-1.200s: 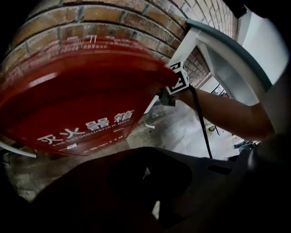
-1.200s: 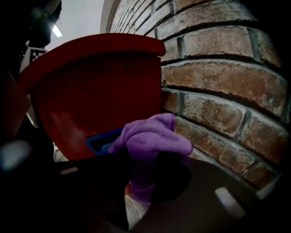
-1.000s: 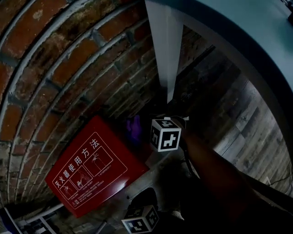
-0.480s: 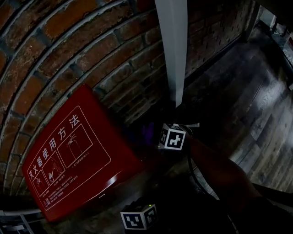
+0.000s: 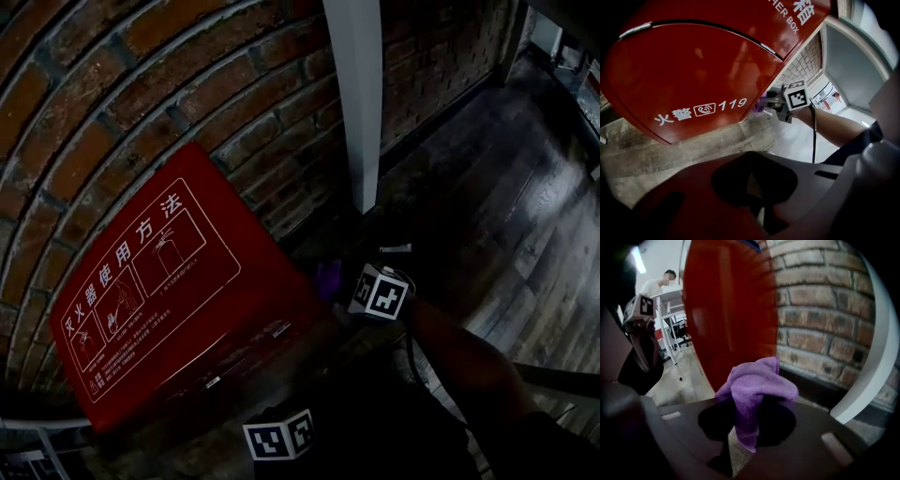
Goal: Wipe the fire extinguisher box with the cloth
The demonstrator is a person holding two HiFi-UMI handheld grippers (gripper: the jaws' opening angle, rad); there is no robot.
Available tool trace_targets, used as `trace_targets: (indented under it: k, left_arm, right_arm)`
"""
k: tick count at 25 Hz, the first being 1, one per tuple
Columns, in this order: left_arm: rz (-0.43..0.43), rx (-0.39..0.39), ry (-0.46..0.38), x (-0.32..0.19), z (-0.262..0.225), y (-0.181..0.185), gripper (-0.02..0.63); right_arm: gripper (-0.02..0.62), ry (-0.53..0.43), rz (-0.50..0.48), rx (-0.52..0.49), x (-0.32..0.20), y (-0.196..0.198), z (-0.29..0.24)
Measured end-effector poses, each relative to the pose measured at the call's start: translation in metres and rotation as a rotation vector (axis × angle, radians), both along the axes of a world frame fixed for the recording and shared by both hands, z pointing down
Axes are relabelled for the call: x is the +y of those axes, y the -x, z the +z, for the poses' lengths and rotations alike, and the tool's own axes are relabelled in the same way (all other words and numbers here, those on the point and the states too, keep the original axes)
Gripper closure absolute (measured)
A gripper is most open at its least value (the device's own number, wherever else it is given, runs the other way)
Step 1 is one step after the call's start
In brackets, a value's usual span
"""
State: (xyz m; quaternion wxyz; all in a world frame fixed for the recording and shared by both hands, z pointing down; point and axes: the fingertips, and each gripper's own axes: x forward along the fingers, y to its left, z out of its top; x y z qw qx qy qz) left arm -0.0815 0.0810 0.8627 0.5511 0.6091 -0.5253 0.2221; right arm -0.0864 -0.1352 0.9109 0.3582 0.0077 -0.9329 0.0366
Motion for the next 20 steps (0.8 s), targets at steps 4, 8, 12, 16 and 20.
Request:
trace_targets:
  k: [4, 8, 12, 16, 20]
  left_arm:
    - [0.018, 0.019, -0.072, -0.002, -0.012, -0.011, 0.6]
    - [0.02, 0.034, -0.125, -0.002, -0.02, -0.017, 0.6]
    - [-0.015, 0.052, -0.153, -0.003, -0.025, -0.013, 0.6]
    - [-0.047, 0.068, -0.176, -0.004, -0.031, -0.01, 0.6]
    - [-0.066, 0.069, -0.187, -0.004, -0.033, -0.009, 0.6]
  right_arm:
    - [0.508, -0.1, 0.024, -0.098, 0.002, -0.004, -0.066]
    - [0.508, -0.242, 0.009, -0.2, -0.003, 0.0, -0.145]
    - [0.506, -0.364, 0.011, -0.274, -0.004, 0.002, -0.219]
    - [0.506, -0.405, 0.0, -0.312, -0.003, -0.001, -0.259]
    - [0.508, -0.333, 0.008, -0.307, -0.003, -0.001, -0.24]
